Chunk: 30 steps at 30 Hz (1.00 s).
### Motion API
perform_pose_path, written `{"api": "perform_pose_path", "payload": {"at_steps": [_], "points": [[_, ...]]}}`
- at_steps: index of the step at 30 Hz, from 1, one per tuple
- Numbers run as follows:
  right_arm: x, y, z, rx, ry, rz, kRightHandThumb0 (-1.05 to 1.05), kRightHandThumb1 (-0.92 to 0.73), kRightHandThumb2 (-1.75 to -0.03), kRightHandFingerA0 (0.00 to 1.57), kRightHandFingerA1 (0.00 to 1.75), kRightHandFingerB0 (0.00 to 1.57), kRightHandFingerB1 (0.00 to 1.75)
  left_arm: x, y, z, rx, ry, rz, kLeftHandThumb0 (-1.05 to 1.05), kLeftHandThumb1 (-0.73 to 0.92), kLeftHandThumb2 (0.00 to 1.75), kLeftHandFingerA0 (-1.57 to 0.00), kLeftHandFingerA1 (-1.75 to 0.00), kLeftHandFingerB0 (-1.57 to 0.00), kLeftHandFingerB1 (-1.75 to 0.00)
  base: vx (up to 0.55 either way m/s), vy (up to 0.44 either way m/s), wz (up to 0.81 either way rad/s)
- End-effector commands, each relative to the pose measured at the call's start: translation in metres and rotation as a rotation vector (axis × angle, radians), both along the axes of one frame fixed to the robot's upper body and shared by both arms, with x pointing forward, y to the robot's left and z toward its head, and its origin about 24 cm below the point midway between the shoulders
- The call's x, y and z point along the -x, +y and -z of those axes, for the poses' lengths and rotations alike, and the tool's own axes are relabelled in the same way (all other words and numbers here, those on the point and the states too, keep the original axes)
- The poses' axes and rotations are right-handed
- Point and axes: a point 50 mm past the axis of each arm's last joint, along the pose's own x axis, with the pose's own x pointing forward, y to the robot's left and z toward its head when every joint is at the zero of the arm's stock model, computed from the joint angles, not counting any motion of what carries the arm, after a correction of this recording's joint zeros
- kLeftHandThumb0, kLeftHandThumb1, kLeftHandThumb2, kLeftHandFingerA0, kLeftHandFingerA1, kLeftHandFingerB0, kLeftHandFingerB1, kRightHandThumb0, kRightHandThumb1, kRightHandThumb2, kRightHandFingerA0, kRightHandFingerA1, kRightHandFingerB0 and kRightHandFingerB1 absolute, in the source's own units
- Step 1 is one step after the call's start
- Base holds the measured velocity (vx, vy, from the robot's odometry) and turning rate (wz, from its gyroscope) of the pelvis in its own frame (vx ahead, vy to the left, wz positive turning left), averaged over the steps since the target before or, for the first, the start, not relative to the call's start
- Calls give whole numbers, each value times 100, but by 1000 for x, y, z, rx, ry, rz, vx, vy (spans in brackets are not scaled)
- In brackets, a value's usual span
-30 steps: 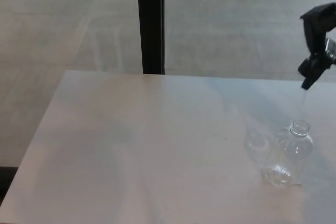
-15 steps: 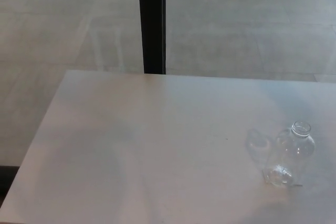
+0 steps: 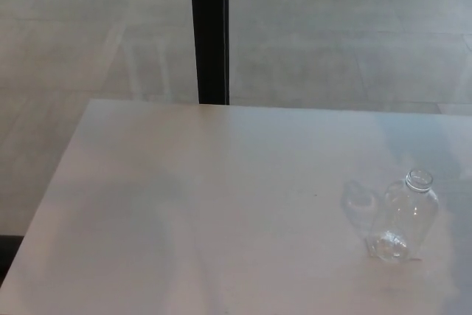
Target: The robot uses its right hand to grab and lift the lid of the spray bottle kept in the middle of the desk and places the lid on the right side of the bottle
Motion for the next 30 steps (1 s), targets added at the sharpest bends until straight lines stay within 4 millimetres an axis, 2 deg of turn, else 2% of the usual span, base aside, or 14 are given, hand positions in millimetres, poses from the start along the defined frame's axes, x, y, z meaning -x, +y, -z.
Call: {"api": "perform_pose_path", "payload": {"at_steps": [1, 3, 4, 7, 8, 9, 11, 13, 14, 18, 20, 23, 24, 30], "points": [[18, 11, 64, -110, -44, 50, -21, -54, -91, 91, 174, 79, 134, -4, 2, -2, -24, -8, 29, -63, 75, 62, -55, -55, -45, -40, 0, 0, 0], [20, 15, 72, -130, -60, 42, -21, -54, -91, 91, 174, 79, 134, -4, 2, 0, -10, -18, 28, -63, 75, 62, -55, -55, -45, -40, 0, 0, 0], [20, 16, 76, -130, -62, 43, -21, -56, -90, 92, 175, 76, 144, -4, 2, 0, -17, -6, 31, -67, 62, 99, -51, -64, -39, -54, 0, 0, 0], [25, 20, 98, -173, -79, 46, -23, -65, -81, 91, 174, 74, 131, -3, 0, -1, -21, 0, 34, -63, 76, 62, -57, -55, -46, -40, 0, 0, 0], [27, 21, 105, -182, -82, 59, -25, -68, -72, 92, 169, 79, 97, -3, -1, -1, -20, 2, 39, -62, 76, 63, -56, -54, -46, -39, 0, 0, 0], [28, 22, 111, -183, -80, 65, -31, -55, -99, 116, 132, 78, 87, -3, -1, 0, -19, 2, 37, -62, 75, 63, -56, -53, -49, -40, 0, 0, 0], [29, 24, 115, -185, -64, 70, -26, -72, -68, 88, 161, 72, 74, -3, -1, 0, -19, 7, 27, -63, 75, 62, -57, -53, -49, -39, 0, 0, 0], [30, 25, 124, -67, 35, 87, -37, -70, -60, 68, 94, 42, 39, -4, -3, 0, -8, 6, 29, -61, 76, 63, -57, -55, -49, -40, 0, 0, 0], [31, 25, 126, -62, 50, 86, -45, -51, -83, 56, 72, 29, 48, -5, -4, -1, -11, 2, 34, -62, 76, 63, -56, -55, -47, -40, 0, 0, 0], [32, 26, 128, 26, 107, 122, -54, -61, -59, 21, 49, 25, 29, -4, -5, 0, -13, 1, 31, -62, 75, 62, -58, -56, -50, -41, 0, 0, 0], [33, 25, 127, 56, 117, 127, -61, -47, -78, 5, 49, 17, 41, -4, -5, 2, -12, 9, 33, -61, 75, 62, -56, -53, -47, -39, 0, 0, 0], [34, 23, 124, 85, 128, 141, -58, -57, -58, 6, 41, 25, 29, -4, -5, 3, -12, 10, 27, -62, 74, 62, -58, -54, -47, -39, 0, 0, 0], [34, 21, 123, 87, 149, 154, -63, -43, -80, 1, 40, 15, 43, -4, -6, 2, -14, 11, 28, -63, 74, 62, -57, -54, -47, -39, 0, 0, 0], [35, 16, 119, 121, 194, 205, -67, -42, -80, 1, 29, 14, 41, -4, -6, 4, -15, 12, 14, -62, 74, 62, -57, -53, -47, -39, 0, 0, 0]]}}
